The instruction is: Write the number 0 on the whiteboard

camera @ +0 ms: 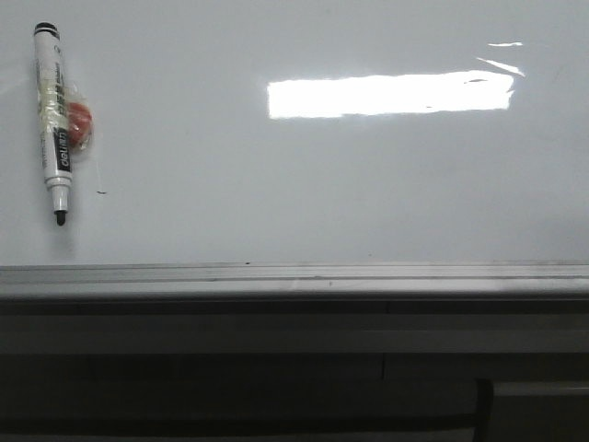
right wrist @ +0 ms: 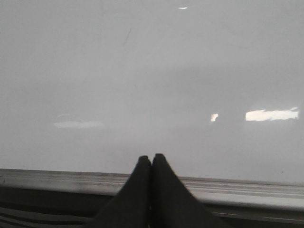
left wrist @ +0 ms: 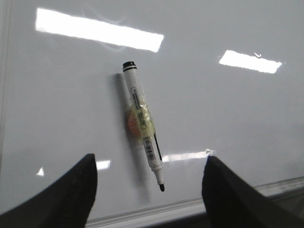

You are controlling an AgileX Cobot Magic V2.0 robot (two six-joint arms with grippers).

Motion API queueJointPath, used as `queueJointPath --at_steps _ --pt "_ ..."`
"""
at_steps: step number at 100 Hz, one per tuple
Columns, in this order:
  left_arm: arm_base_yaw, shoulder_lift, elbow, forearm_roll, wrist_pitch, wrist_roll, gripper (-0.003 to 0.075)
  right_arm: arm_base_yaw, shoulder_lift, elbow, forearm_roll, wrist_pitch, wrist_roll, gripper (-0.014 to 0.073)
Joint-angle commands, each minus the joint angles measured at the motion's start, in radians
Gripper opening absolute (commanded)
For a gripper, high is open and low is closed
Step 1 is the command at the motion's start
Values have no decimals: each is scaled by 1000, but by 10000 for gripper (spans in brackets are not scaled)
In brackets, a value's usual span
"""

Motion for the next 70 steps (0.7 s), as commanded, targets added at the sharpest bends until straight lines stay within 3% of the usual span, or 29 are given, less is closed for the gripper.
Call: queueJointPath --at_steps 1,39,70 --pt "-11 46 -35 -28 -107 7 441 7 17 -25 -8 -88 -5 -57" --pt "-11 236 -143 -28 -127 26 441 7 17 -25 -8 -97 -5 -57" --pt "-11 314 -205 -21 -146 126 441 7 17 -25 -8 -98 -5 -58"
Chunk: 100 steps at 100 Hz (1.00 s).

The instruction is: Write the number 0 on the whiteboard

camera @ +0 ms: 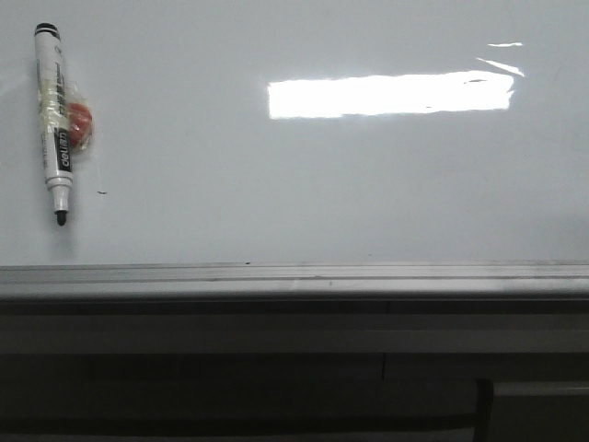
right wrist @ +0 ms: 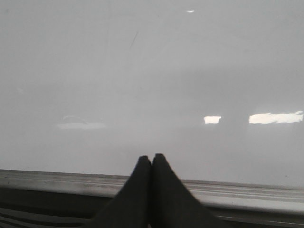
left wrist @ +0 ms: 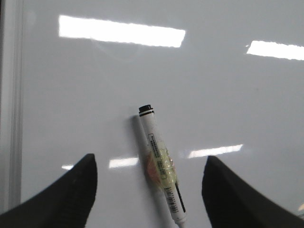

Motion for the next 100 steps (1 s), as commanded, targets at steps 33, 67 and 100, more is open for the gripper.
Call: queueJointPath --at_steps 33,67,100 --pt "-142 15 62 -30 -147 55 440 0 17 -25 -8 -88 -5 -58" --pt "-545 253 81 -128 -576 32 400 0 17 -25 -8 -88 -5 -57" --pt "-823 502 81 -399 -1034 0 369 0 17 -25 -8 -90 -5 -57"
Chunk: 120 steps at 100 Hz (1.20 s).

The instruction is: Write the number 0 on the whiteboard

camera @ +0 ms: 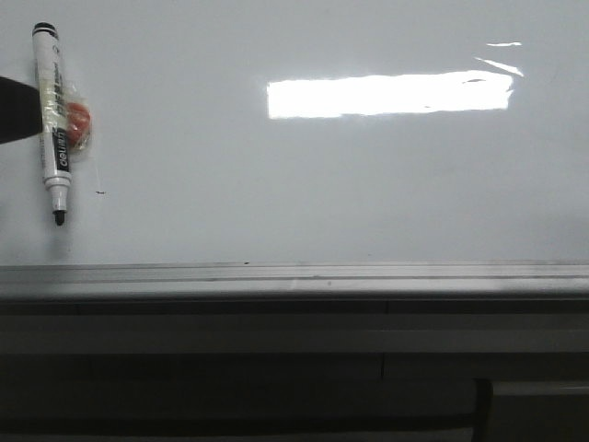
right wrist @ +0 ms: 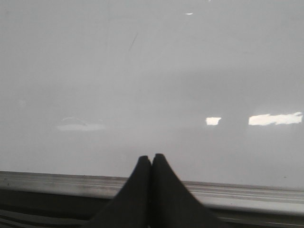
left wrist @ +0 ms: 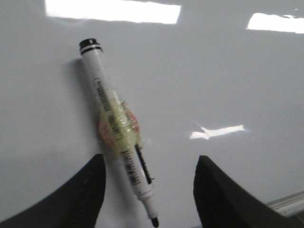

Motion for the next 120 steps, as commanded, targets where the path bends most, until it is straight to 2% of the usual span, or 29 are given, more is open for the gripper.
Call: queueJointPath --at_steps 1,16,31,64,78,98,108,120 --pt "-36 36 -26 -62 -148 -40 369 0 17 -25 -8 -85 -5 -57" --pt "-39 92 -28 -39 -143 -99 369 0 17 -25 -8 -90 -5 -57" --pt "-39 161 -64 -60 -120 -101 369 0 17 -25 -8 -90 -5 -58" --pt "-18 309 -146 -78 -165 -101 358 0 17 -25 -8 -90 -5 -58" --pt "34 358 -175 -74 -170 -104 249 0 17 -25 -8 -79 -5 -58" --pt "83 369 -185 -64 -134 -104 -18 0 17 -25 -8 -22 -5 -57" --pt "83 369 -185 -64 -123 -104 -20 0 17 -25 -6 7 -5 -57" --pt "81 369 -185 8 -87 -104 -19 6 17 -35 75 -5 -5 -57"
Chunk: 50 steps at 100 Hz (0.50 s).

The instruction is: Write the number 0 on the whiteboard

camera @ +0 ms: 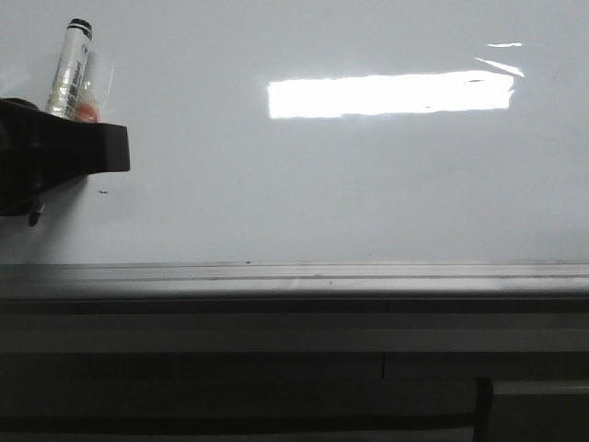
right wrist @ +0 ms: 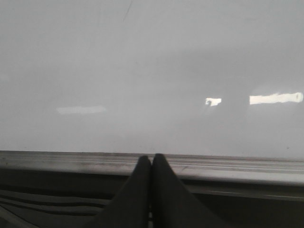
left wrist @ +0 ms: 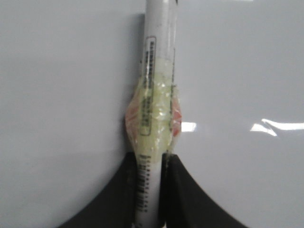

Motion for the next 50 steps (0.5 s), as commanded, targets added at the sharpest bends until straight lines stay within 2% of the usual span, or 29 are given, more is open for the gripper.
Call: queueJointPath --at_steps 1,7,15,20,24,29,37,43,50 --pt "5 -11 -23 90 4 -10 -20 6 17 -40 42 -78 -5 -57" --pt "5 -13 -23 197 18 -3 -19 28 17 -71 42 -62 -62 -57" --pt "5 -15 -23 412 17 -1 -20 81 24 -136 42 -13 -242 -39" --pt "5 -15 -23 555 10 1 -20 124 41 -182 42 35 -317 12" --pt "5 -15 -23 658 2 1 -20 165 63 -224 44 83 -358 85" --pt "5 -15 -23 814 -2 1 -20 215 97 -273 44 136 -380 189" --pt "5 -15 -23 967 -11 11 -20 290 151 -348 58 194 -380 345" --pt "5 -15 -23 1043 -11 41 -19 348 178 -385 98 212 -380 385" --pt "5 -15 -23 1072 -11 62 -19 381 189 -377 98 189 -380 381"
